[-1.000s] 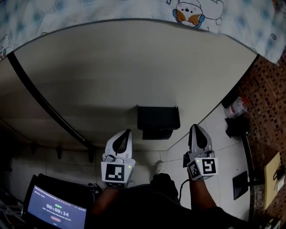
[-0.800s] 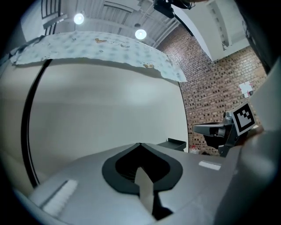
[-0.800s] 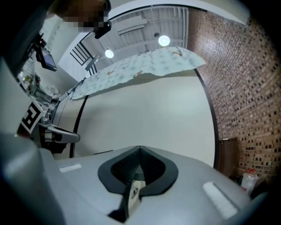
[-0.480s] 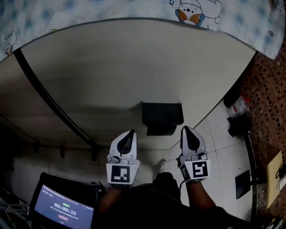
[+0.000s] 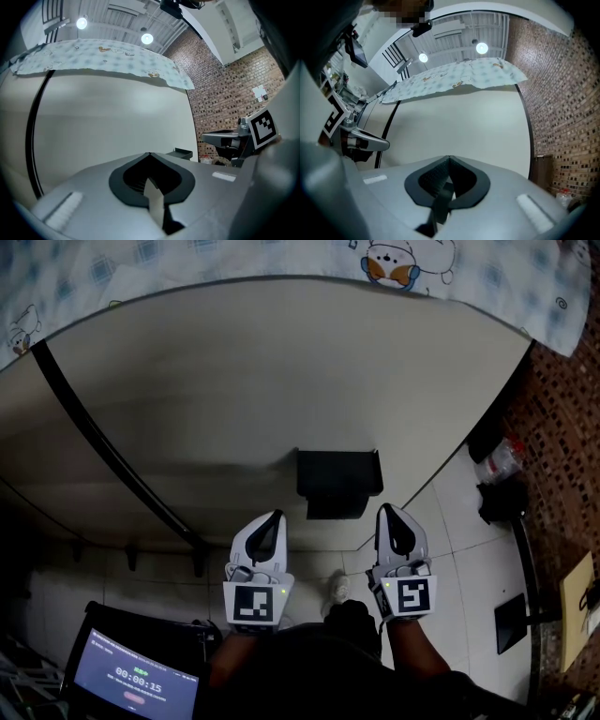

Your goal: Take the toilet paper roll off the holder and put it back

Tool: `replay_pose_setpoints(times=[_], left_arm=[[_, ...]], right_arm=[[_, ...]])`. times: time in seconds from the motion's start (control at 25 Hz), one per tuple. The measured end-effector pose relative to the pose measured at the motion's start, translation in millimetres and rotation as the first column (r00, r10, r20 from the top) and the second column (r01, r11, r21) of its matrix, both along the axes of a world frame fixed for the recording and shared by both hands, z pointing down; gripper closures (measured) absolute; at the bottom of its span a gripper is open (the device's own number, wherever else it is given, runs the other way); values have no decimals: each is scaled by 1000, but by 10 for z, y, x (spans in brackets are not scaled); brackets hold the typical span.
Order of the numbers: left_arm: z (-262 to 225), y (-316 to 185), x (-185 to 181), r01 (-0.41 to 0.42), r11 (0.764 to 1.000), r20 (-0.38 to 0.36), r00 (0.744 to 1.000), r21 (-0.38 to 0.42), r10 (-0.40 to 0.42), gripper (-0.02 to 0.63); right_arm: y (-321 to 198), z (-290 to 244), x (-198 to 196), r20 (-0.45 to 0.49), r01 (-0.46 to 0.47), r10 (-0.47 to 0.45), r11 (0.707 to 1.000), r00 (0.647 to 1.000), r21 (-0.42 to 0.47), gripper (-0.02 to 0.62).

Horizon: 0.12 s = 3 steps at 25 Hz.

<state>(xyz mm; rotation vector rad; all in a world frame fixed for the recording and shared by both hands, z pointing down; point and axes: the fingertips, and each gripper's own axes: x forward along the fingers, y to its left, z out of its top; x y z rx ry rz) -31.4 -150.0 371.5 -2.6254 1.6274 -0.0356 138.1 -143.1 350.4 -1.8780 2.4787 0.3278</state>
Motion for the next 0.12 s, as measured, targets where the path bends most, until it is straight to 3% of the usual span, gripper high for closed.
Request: replay_pose_setpoints(times=[0.12], left_arm=[[-16,3,15,-2,1000,-4,1000,0,2,588]], right_arm=[[-6,-43,-18,-6,1,0,1000,1000,13,594]])
